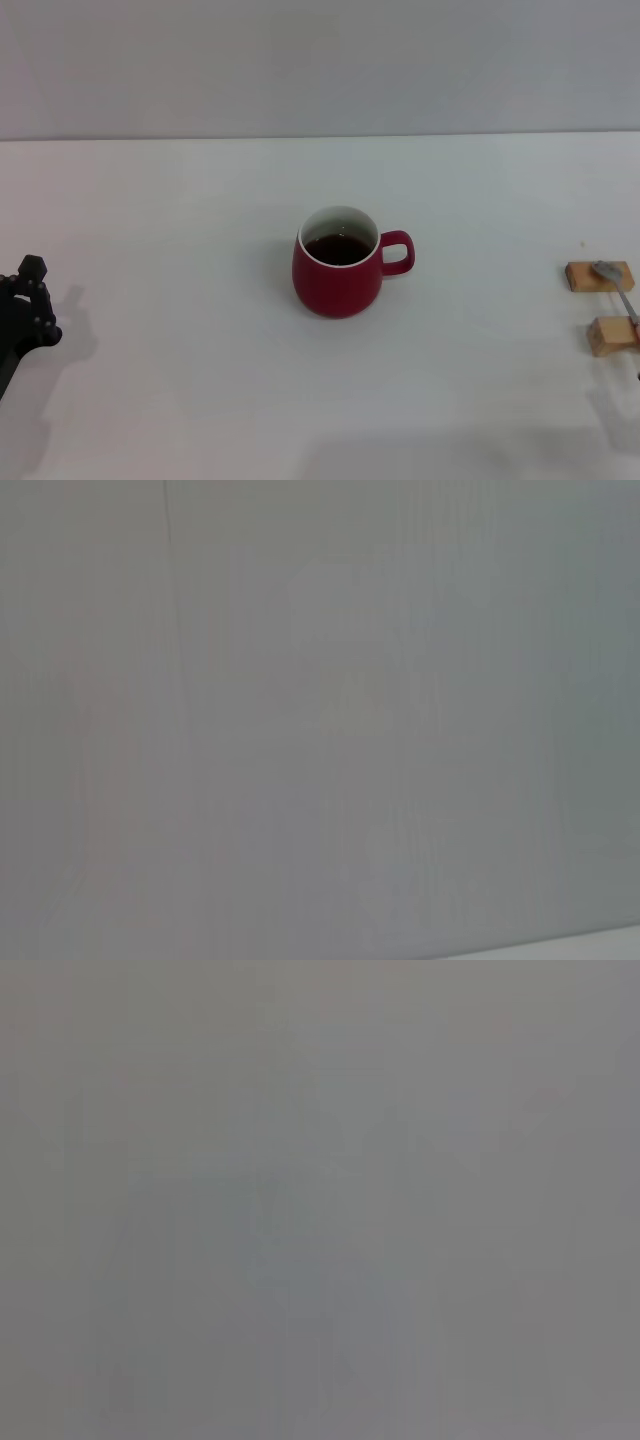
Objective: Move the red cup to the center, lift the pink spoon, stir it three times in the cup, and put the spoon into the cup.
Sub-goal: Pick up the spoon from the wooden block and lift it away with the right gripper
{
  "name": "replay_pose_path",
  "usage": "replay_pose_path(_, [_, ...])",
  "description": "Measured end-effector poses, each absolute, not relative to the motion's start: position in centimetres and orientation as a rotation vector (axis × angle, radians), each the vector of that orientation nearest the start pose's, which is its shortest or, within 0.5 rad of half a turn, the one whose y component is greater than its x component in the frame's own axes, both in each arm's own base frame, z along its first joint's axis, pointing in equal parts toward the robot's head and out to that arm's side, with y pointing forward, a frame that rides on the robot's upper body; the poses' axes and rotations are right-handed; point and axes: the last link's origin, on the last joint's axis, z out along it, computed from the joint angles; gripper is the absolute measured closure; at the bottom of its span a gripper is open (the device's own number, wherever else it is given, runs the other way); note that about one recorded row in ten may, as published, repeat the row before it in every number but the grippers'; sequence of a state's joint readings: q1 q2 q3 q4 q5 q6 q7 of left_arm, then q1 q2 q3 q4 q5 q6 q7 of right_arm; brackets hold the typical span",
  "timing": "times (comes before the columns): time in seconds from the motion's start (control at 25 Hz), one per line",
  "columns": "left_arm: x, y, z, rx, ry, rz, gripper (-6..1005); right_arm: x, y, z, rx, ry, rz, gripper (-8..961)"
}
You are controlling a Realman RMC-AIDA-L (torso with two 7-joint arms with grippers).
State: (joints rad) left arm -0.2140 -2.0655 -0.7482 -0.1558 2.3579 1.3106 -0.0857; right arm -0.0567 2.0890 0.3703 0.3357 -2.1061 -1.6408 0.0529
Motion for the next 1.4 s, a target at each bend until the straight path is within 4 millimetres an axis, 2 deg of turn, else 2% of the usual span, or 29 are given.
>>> replay_pose_path(0.08, [-36.9, 24.7, -1.8, -1.665, -0.484, -0.579, 1001, 33.7, 13.4, -3.8, -1.511, 0.553, 0.832, 258])
replay_pose_path(0.28, [-37.1, 24.7, -1.9, -1.674, -0.489, -0.565, 1001, 34.3, 12.2, -3.6, -1.481, 0.582, 0.807, 258])
replay_pose_path(0.6, [-37.5, 24.7, -1.8, -1.691, -0.489, -0.533, 1001, 35.3, 11.3, -3.0, -1.365, 0.645, 0.760, 259])
replay_pose_path(0.72, [-37.5, 24.8, -1.9, -1.694, -0.489, -0.531, 1001, 35.9, 11.5, -2.8, -1.326, 0.675, 0.738, 259])
replay_pose_path(1.08, [-37.5, 25.0, -1.9, -1.700, -0.488, -0.527, 1001, 35.9, 13.1, -3.5, -1.385, 0.694, 0.733, 260])
replay_pose_path(1.4, [-37.3, 25.2, -1.9, -1.702, -0.483, -0.531, 1001, 36.6, 13.8, -3.7, -1.404, 0.716, 0.695, 259])
